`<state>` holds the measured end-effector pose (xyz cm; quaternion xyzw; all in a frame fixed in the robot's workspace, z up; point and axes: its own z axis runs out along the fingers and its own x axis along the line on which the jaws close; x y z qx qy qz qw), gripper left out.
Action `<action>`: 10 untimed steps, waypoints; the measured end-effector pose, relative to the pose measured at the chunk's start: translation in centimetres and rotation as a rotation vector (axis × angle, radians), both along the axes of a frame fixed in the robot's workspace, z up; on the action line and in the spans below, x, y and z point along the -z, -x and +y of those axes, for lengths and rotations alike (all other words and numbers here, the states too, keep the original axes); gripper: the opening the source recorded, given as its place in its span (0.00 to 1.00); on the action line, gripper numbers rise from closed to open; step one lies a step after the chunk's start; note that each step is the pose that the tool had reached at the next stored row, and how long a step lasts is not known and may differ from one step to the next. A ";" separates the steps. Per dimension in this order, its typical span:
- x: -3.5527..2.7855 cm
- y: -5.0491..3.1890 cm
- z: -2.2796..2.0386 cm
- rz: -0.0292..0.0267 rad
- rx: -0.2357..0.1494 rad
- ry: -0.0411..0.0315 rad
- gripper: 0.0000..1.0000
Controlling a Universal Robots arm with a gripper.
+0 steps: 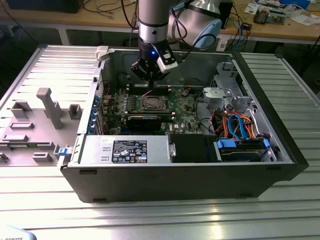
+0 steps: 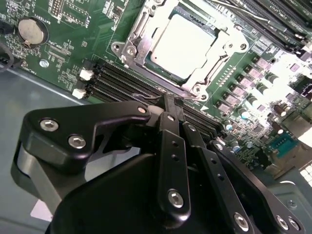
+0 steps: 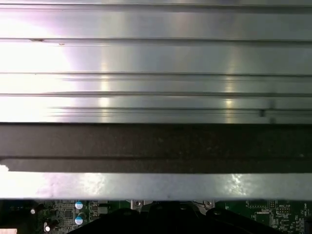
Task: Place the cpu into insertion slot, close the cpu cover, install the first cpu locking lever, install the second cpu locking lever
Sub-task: 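Install the first cpu locking lever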
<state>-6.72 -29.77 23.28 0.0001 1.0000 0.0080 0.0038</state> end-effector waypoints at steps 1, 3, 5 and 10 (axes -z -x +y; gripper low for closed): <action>0.02 -0.03 0.01 -0.0001 0.005 -0.0001 0.11; 0.05 -0.09 0.04 -0.0003 0.009 -0.0001 0.11; 0.05 -0.13 0.15 -0.0003 0.009 0.0000 0.11; 0.21 -0.49 0.32 -0.0002 0.009 0.0001 0.11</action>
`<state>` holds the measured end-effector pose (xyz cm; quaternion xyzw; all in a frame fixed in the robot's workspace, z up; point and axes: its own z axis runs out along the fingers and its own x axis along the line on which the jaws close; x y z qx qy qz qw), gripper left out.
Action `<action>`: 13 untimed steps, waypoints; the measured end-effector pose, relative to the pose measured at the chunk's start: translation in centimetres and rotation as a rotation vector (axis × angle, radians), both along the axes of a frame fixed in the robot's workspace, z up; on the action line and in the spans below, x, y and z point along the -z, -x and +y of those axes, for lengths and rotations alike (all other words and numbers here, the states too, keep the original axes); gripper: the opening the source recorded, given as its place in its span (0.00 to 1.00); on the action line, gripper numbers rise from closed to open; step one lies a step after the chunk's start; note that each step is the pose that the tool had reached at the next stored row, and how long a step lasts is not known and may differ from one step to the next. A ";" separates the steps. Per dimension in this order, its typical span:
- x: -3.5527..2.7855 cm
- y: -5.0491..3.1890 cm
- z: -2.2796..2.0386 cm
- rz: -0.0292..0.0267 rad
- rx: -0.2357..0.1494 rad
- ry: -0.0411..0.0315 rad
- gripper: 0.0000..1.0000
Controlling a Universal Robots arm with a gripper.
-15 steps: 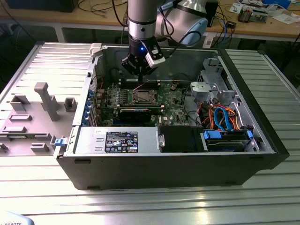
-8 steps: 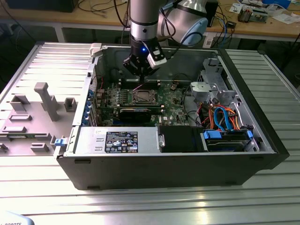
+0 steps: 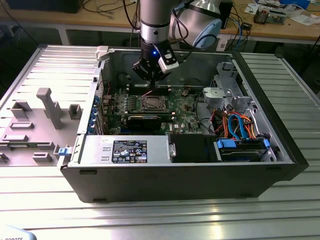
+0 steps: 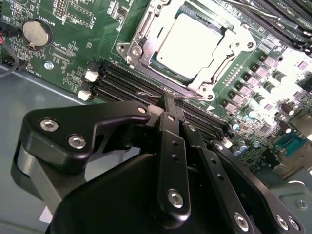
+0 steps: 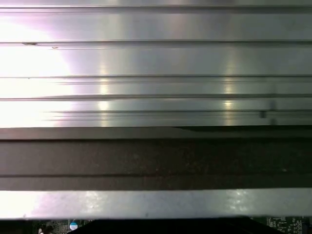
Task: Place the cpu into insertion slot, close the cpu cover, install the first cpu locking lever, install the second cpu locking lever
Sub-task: 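Install the first cpu locking lever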
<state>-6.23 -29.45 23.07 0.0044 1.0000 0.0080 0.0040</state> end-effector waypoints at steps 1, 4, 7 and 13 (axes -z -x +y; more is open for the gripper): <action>0.02 -0.04 0.00 0.0001 0.000 0.0001 0.11; 0.12 -0.19 0.00 -0.0003 0.000 -0.0001 0.11; 0.25 -0.32 0.00 -0.0003 0.000 0.0000 0.11; 0.49 -0.71 0.00 -0.0003 0.000 0.0000 0.11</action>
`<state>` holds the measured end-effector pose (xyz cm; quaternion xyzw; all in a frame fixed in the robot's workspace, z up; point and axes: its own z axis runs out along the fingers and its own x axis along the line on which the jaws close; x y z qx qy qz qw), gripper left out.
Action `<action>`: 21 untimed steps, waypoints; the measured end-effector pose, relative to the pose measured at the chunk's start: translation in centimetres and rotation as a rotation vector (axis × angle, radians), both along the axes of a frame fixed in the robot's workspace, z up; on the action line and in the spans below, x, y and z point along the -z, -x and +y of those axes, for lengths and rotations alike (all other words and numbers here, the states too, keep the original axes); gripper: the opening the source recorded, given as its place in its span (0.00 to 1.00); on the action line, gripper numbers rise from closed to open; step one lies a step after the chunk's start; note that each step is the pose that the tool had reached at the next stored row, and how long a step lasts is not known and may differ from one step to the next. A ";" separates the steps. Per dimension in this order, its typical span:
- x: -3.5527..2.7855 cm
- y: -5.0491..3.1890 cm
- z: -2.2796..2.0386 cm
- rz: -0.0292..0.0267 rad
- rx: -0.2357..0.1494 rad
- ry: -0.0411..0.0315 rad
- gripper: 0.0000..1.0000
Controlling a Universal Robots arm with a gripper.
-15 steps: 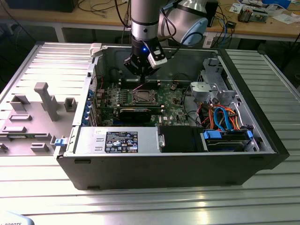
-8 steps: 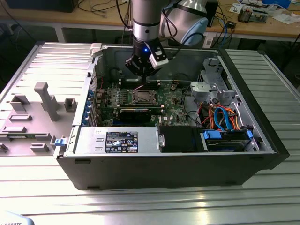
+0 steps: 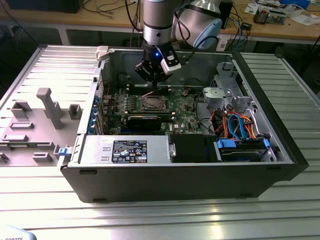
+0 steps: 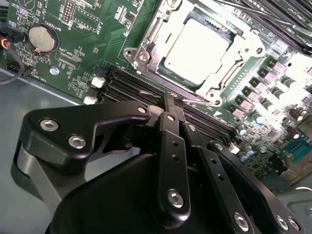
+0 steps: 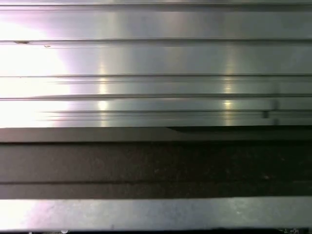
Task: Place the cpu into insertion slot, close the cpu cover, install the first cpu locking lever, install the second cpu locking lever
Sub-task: 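Install the first cpu locking lever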
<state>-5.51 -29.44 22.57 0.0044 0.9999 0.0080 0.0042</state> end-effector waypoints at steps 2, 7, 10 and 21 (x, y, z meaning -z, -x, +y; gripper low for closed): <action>0.14 -0.24 0.00 0.0000 0.000 0.0000 0.11; 0.43 -0.75 0.00 0.0000 0.000 0.0000 0.11; 0.59 -0.93 0.00 0.0000 0.000 0.0001 0.11; 1.45 -1.31 0.00 0.0000 0.000 0.0001 0.11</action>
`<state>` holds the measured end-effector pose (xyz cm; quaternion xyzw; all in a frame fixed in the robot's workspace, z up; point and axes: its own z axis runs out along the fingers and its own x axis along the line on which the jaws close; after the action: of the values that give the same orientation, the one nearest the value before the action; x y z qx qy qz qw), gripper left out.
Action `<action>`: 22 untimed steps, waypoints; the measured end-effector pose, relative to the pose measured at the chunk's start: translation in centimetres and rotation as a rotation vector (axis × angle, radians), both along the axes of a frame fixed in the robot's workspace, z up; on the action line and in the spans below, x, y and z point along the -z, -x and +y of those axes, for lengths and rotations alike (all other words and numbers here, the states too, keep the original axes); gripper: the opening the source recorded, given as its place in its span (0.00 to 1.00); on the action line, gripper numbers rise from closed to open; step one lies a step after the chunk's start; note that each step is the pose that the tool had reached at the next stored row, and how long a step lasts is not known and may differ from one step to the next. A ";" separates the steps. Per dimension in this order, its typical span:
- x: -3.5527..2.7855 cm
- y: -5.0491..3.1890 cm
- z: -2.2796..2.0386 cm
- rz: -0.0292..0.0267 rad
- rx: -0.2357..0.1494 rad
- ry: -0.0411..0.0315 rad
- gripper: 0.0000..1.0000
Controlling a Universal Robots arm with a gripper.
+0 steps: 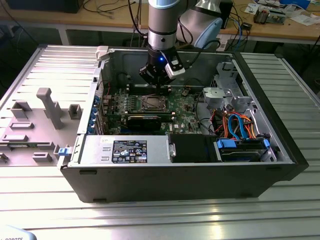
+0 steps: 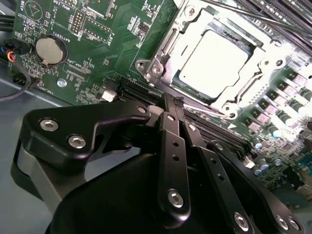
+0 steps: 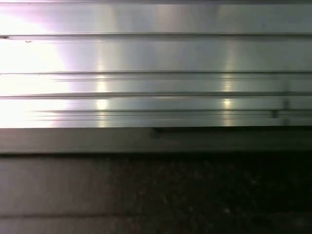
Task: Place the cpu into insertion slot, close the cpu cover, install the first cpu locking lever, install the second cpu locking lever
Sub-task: 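Install the first cpu locking lever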
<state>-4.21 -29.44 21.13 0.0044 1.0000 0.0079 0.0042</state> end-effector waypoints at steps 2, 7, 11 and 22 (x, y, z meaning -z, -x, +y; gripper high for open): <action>0.25 -0.06 0.00 -0.0001 0.000 0.0000 0.11; 0.69 -0.06 -0.01 0.0004 0.000 0.0004 0.11; 0.67 -0.07 0.00 -0.0001 0.000 -0.0002 0.11; 0.55 -0.08 -0.01 0.0001 0.000 0.0001 0.11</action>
<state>-4.12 -29.45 20.58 0.0044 1.0000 0.0079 0.0041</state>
